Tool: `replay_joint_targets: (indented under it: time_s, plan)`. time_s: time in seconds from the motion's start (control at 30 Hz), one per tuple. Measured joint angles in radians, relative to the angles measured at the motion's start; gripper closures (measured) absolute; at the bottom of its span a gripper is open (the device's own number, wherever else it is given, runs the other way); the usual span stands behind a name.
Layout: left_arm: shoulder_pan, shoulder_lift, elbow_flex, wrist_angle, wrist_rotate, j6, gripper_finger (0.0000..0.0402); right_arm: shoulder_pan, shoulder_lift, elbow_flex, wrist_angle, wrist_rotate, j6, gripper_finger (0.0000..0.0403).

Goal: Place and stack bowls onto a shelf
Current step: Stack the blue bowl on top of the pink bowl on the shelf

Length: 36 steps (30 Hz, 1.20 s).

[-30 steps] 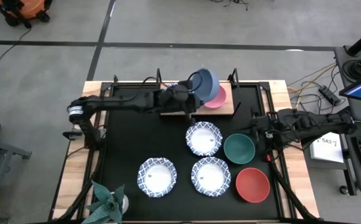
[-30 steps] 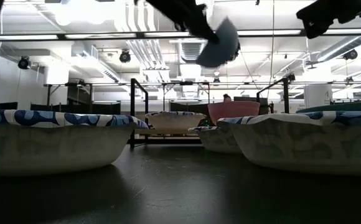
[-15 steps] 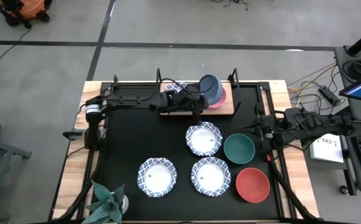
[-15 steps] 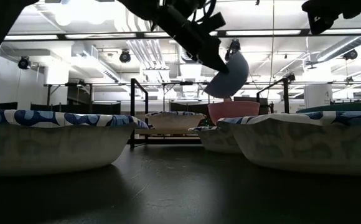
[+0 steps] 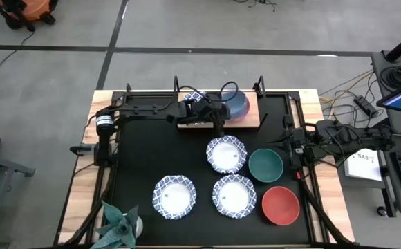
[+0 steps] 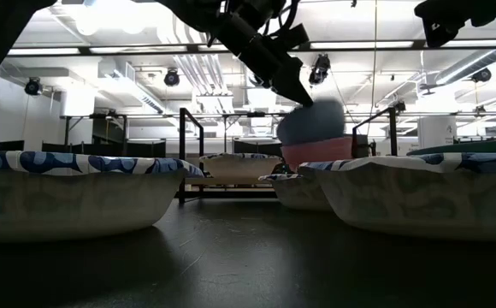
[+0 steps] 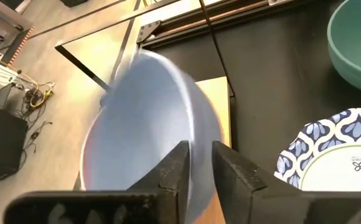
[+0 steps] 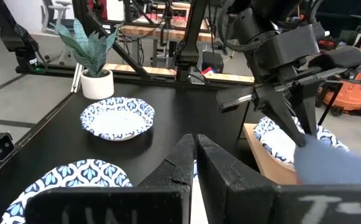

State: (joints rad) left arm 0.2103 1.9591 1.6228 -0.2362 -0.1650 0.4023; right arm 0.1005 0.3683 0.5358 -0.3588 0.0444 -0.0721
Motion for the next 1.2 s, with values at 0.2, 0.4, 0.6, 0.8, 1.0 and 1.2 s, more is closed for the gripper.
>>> replay_joint_targets:
  time_s: [0.2,0.4,0.6,0.8,1.0,1.2]
  plan:
    - [0.004,0.0,0.0,0.018,-0.007,0.0,0.0308,0.0,0.0,0.0,0.0,0.0,0.0,0.0394]
    - [-0.01,-0.034,0.035,-0.137,-0.027,-0.057,0.028,0.0,0.001,-0.001,0.001,0.041,0.051,0.0394]
    - [-0.058,-0.128,0.054,-0.395,-0.027,-0.222,0.0281,0.0,0.041,-0.064,0.131,0.188,0.135,0.0394]
    - [-0.144,-0.274,-0.07,-0.392,-0.033,-0.285,0.0287,-0.002,0.17,-0.109,0.378,0.363,0.143,0.0394]
    - [-0.239,-0.446,-0.281,-0.212,-0.118,-0.326,0.0292,-0.05,0.323,-0.031,0.475,0.403,0.124,0.0394]
    - [-0.311,-0.602,-0.499,-0.017,-0.24,-0.337,0.0293,-0.151,0.507,0.089,0.472,0.402,0.105,0.0394]
